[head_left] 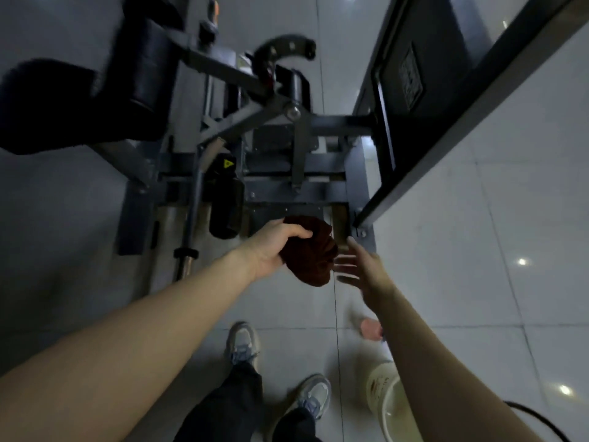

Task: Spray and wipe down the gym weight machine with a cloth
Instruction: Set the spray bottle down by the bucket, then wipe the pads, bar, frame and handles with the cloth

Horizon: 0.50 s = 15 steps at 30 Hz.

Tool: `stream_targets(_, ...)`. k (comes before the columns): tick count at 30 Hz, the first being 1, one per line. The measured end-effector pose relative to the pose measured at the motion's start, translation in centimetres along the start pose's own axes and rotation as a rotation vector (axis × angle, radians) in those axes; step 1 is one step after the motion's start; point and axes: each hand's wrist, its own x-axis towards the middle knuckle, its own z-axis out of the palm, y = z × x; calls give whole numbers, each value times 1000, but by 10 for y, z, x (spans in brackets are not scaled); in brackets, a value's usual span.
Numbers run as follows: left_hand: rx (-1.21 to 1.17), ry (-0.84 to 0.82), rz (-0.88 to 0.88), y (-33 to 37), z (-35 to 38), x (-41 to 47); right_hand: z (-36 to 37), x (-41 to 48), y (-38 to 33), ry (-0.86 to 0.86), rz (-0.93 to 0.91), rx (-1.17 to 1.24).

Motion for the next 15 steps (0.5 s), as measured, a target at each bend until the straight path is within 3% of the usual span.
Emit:
stream_targets(3, 42, -19, 91, 45, -7, -46, 46, -49, -57, -347, -92, 86)
stream_targets(5, 69, -4, 136, 73, -17, -76, 72, -81, -89, -468, -155, 46)
stream_targets(12, 139, 70, 282, 157, -103, -149, 168, -139, -173, -408, -332, -165)
stream_targets(15, 290, 130, 341, 184, -151, -170, 228, -156, -190, -318, -344, -187)
